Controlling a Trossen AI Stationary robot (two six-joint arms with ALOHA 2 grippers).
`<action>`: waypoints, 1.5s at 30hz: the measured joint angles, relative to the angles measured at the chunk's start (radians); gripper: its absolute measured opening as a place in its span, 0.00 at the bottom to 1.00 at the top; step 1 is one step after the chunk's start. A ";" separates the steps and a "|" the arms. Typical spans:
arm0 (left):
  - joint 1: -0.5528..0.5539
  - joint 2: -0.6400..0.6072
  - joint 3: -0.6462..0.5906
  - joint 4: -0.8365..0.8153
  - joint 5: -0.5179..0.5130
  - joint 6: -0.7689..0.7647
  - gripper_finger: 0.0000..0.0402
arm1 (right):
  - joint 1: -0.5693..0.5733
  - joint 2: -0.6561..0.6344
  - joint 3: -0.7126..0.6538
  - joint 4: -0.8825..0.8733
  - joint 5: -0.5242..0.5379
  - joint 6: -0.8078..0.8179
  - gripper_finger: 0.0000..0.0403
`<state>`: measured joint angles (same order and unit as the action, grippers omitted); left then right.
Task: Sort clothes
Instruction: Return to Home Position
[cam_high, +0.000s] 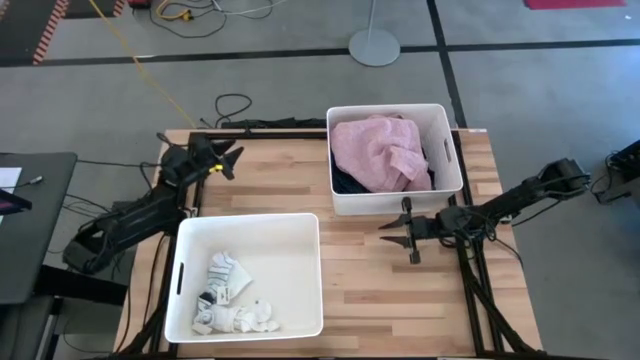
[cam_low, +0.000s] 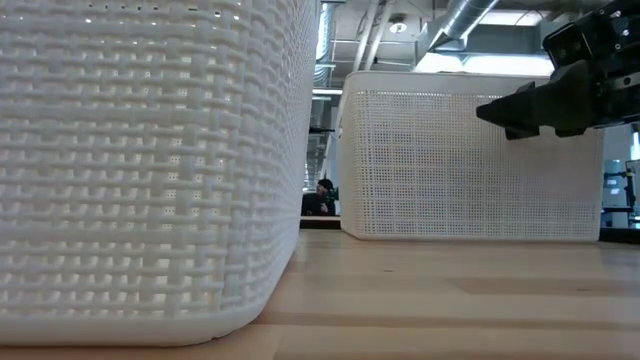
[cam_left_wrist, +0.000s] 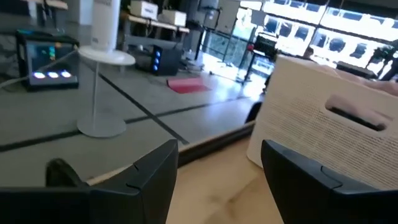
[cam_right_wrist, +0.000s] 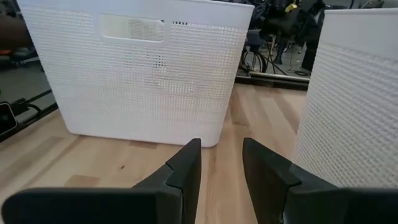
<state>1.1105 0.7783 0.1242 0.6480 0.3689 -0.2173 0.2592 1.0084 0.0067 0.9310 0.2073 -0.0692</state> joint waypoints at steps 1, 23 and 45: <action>0.009 -0.001 0.000 0.007 0.000 0.002 0.56 | 0.000 0.000 0.000 0.000 0.000 0.001 0.34; 0.107 -0.385 -0.114 -0.179 0.170 0.011 0.56 | 0.000 -0.064 -0.002 0.003 0.003 -0.054 0.34; 0.105 -0.776 -0.117 -0.554 0.129 0.000 0.56 | 0.000 -0.455 -0.002 -0.371 0.006 -0.117 0.34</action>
<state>1.2156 0.0025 0.0071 0.0944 0.4980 -0.2178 0.2596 0.5534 0.0048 0.5597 0.2132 -0.1866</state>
